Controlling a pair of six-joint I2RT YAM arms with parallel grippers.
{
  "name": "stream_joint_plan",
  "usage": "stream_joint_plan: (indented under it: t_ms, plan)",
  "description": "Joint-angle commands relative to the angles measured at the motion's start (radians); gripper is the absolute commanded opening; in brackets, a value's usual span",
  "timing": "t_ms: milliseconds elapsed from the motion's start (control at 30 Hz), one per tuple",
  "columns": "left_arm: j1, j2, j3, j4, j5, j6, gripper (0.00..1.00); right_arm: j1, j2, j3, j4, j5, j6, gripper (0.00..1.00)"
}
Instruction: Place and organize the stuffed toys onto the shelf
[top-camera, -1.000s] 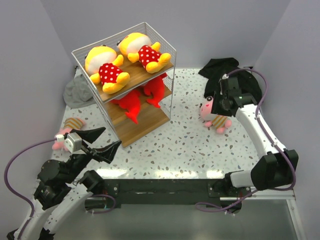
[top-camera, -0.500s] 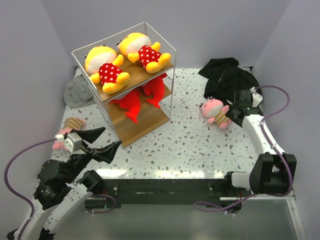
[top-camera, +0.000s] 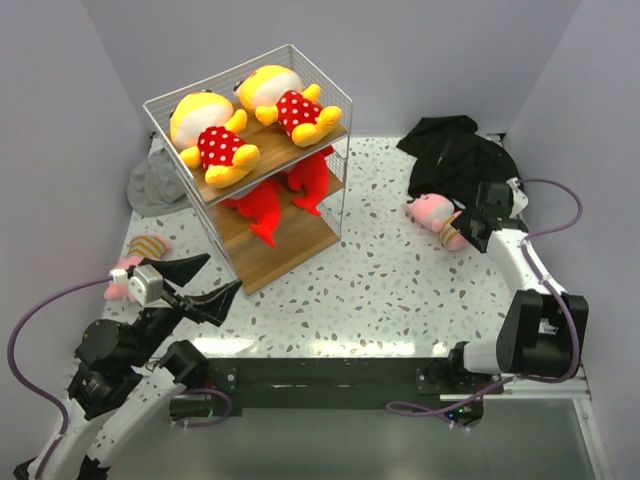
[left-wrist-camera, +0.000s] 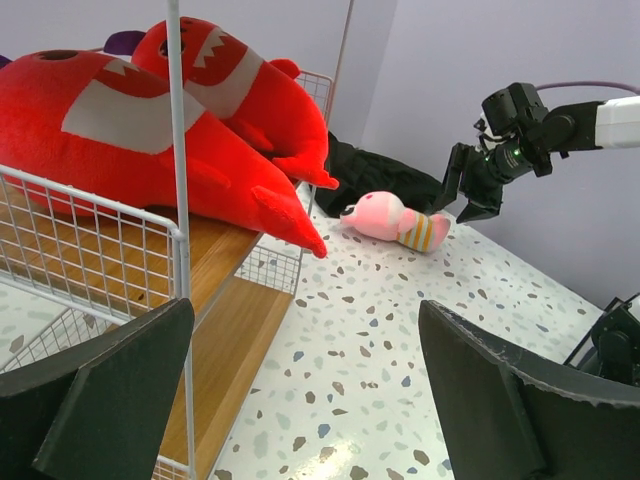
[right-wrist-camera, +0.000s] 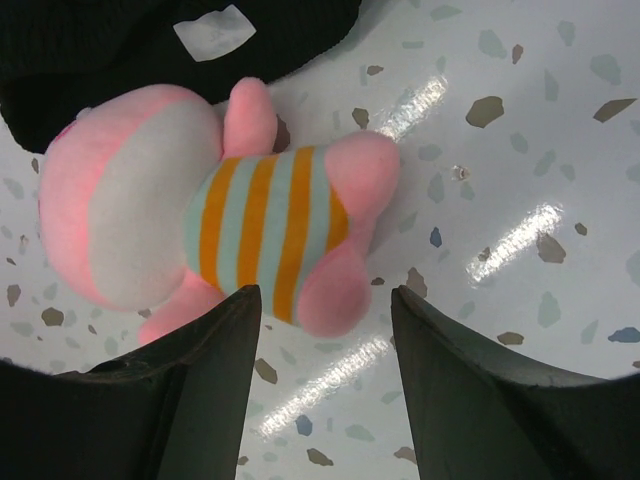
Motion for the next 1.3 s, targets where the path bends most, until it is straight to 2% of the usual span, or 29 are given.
stream_joint_plan:
  t_ms: [0,133,433,567,600,667,700,767,933,1267]
  plan:
    - [-0.004,-0.088,-0.005,0.026,-0.011,-0.015,1.00,-0.007,0.039,-0.032,0.110,-0.001,0.035,0.58]
    - [-0.004,-0.086,-0.005,0.026,-0.012,-0.015,1.00,-0.013,0.108,-0.032,0.150,-0.015,0.031,0.57]
    - [-0.004,-0.085,-0.004,0.026,-0.015,-0.015,1.00,-0.013,0.121,-0.051,0.201,-0.040,0.020,0.55]
    - [-0.004,-0.080,-0.004,0.026,-0.017,-0.015,1.00,-0.013,0.104,-0.054,0.201,-0.067,0.011,0.36]
    - [-0.004,-0.080,-0.004,0.026,-0.015,-0.015,1.00,-0.012,0.084,-0.060,0.201,-0.082,0.004,0.22]
    - [-0.004,-0.079,-0.004,0.026,-0.015,-0.015,1.00,-0.012,0.055,-0.074,0.207,-0.133,0.001,0.10]
    - [-0.005,-0.076,-0.004,0.026,-0.015,-0.015,1.00,-0.007,0.015,-0.089,0.199,-0.168,0.010,0.00]
    - [-0.004,-0.073,-0.004,0.025,-0.015,-0.015,1.00,0.025,-0.043,-0.113,0.197,-0.187,0.021,0.00]
    - [-0.004,-0.071,-0.004,0.026,-0.015,-0.015,1.00,0.167,-0.223,-0.170,0.121,-0.122,0.076,0.00]
    - [-0.004,-0.077,-0.004,0.026,-0.019,-0.015,1.00,0.416,-0.480,-0.301,0.020,-0.115,0.194,0.00]
